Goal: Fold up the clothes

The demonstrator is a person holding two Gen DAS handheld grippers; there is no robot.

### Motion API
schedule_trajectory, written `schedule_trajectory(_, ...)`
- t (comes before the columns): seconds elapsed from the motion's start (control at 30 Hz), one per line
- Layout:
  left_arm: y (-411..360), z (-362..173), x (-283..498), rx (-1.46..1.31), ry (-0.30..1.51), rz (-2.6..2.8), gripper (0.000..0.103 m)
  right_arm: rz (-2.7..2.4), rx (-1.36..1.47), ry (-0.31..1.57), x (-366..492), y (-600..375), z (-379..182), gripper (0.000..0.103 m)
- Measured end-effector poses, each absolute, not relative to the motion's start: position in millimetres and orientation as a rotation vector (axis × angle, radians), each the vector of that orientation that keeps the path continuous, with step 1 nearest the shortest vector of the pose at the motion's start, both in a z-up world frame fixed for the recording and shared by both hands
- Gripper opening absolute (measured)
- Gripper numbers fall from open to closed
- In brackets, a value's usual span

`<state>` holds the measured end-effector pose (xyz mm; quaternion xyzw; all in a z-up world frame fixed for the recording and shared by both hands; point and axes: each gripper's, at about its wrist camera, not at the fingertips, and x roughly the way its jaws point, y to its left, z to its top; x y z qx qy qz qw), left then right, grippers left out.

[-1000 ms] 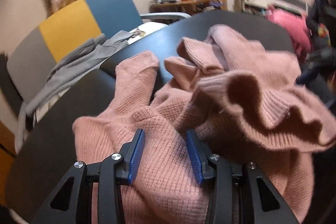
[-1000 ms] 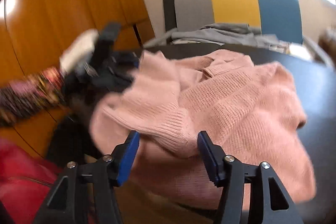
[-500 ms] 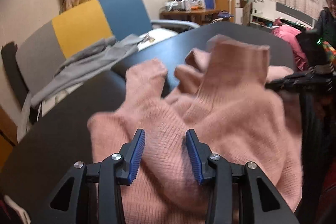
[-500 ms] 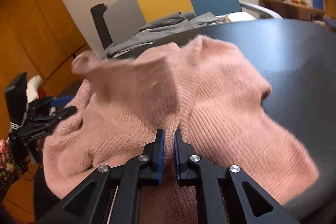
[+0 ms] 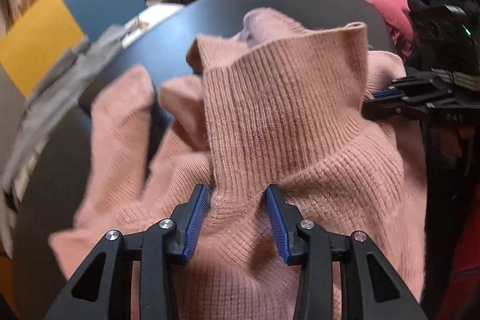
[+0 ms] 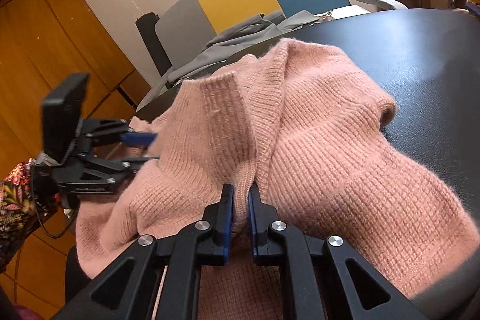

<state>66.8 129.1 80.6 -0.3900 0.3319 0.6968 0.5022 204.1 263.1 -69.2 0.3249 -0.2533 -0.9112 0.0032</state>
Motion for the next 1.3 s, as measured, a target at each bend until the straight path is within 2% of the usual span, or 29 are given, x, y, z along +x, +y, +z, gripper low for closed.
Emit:
schedule_trajectory(0.1,120.2,79.1,79.6,-0.907,0.773,1.737,0.035,-2.848,0.998,-0.810,204.0,264.8,-72.3,0.009)
schedule_trajectory(0.17,113.5,77.5,88.1,-0.897,0.756,1.774,0.028,-2.837,0.965,-0.816,204.7,264.8,-73.6,0.015)
schedule_trajectory(0.23,109.1,75.4,93.9,-0.899,0.751,1.810,0.008,-2.817,0.911,-0.808,208.4,262.7,-71.4,0.027)
schedule_trajectory(0.3,101.3,78.5,94.5,-0.907,0.688,1.854,0.006,-2.808,0.851,-0.746,213.5,258.1,-64.1,0.052)
schedule_trajectory(0.37,90.7,87.1,91.7,-0.916,0.570,1.884,0.006,-2.833,0.816,-0.630,214.8,251.4,-54.2,0.070)
schedule_trajectory(0.4,87.5,91.6,90.7,-0.911,0.532,1.893,0.005,-2.851,0.809,-0.562,214.4,247.6,-49.8,0.073)
schedule_trajectory(0.47,81.0,100.7,88.9,-0.901,0.455,1.911,0.005,-2.862,0.830,-0.439,210.3,240.2,-46.4,0.072)
schedule_trajectory(0.53,71.2,110.5,94.2,-0.865,0.412,1.927,0.005,-2.842,0.885,-0.368,201.6,232.2,-48.0,0.065)
schedule_trajectory(0.6,59.6,119.9,101.1,-0.824,0.382,1.944,0.005,-2.831,0.943,-0.300,192.9,223.0,-50.6,0.026)
schedule_trajectory(0.67,46.3,127.0,108.1,-0.798,0.349,1.962,0.005,-2.847,0.968,-0.240,187.9,212.2,-52.4,0.010)
schedule_trajectory(0.8,24.6,130.4,130.9,-0.735,0.341,1.950,0.005,-2.872,0.936,-0.282,192.0,205.0,-52.7,0.009)
schedule_trajectory(1.03,25.8,93.4,149.9,-0.828,0.538,1.972,0.010,-2.815,0.941,-0.221,202.7,196.5,-67.1,0.010)
schedule_trajectory(1.13,39.8,97.6,141.0,-0.825,0.588,1.952,0.017,-2.812,0.937,-0.205,202.7,198.3,-66.6,0.015)
schedule_trajectory(1.23,55.9,96.3,135.8,-0.833,0.709,1.890,0.020,-2.786,0.927,-0.201,207.1,200.6,-65.1,0.028)
schedule_trajectory(1.3,64.2,93.7,135.8,-0.847,0.773,1.844,0.020,-2.773,0.919,-0.184,208.3,201.2,-64.3,0.052)
